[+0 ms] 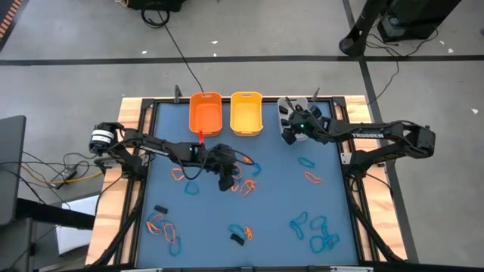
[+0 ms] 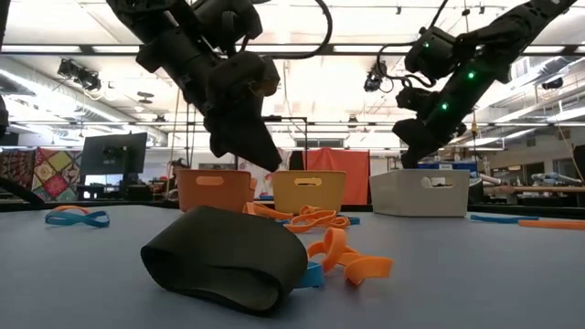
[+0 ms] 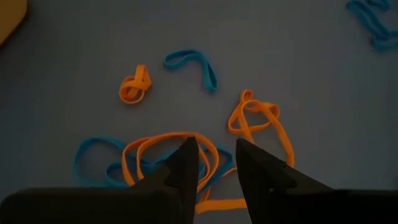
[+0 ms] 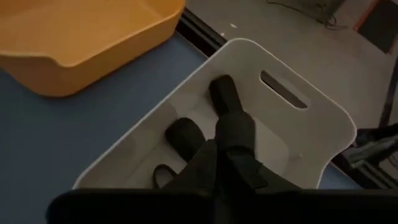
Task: Sort rubber bands into baskets
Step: Put the black rubber band into the gray bin
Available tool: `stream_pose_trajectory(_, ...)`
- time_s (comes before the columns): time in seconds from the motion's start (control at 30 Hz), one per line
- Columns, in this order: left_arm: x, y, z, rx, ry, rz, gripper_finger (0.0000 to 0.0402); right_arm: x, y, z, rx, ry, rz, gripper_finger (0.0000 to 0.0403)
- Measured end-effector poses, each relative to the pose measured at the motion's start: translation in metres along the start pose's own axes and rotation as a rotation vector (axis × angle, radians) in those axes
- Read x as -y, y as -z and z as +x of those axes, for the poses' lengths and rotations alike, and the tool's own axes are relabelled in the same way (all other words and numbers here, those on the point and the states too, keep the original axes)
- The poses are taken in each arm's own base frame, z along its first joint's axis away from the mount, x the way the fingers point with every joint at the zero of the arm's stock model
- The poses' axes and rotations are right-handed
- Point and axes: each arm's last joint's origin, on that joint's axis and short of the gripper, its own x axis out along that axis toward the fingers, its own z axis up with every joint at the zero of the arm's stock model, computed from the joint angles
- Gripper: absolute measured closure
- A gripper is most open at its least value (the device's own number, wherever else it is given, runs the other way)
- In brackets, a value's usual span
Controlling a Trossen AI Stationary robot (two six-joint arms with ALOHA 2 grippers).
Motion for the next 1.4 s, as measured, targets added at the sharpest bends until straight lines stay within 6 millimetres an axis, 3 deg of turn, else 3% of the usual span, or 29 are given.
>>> stream_pose_trajectory(0.23, -0.003, 0.004, -0.009, -0.055, -0.052, -0.017, 0.0289, 0.001, 0.001, 0.001, -0.023, -0.037, 0.023, 0.0286)
stream_pose_trajectory(0.6, -0.005, -0.002, -0.053, -0.018, -0.139, -0.047, 0.0289, 0.005, -0.003, -0.008, 0.019, -0.047, 0.053, 0.0182)
stream_pose_trajectory(0.8, -0.001, 0.010, -0.075, -0.111, -0.159, -0.037, 0.0291, 0.005, -0.010, -0.031, 0.098, -0.169, 0.061, 0.0177)
stream_pose_trajectory(1.13, 0.033, 0.067, -0.110, -0.462, -0.256, -0.045, 0.0291, -0.004, -0.011, -0.077, 0.241, -0.353, 0.040, 0.0207)
stream_pose_trajectory(1.4, 0.061, 0.099, -0.127, -0.623, -0.223, -0.073, 0.0292, -0.012, -0.008, -0.089, 0.257, -0.419, 0.030, 0.0209)
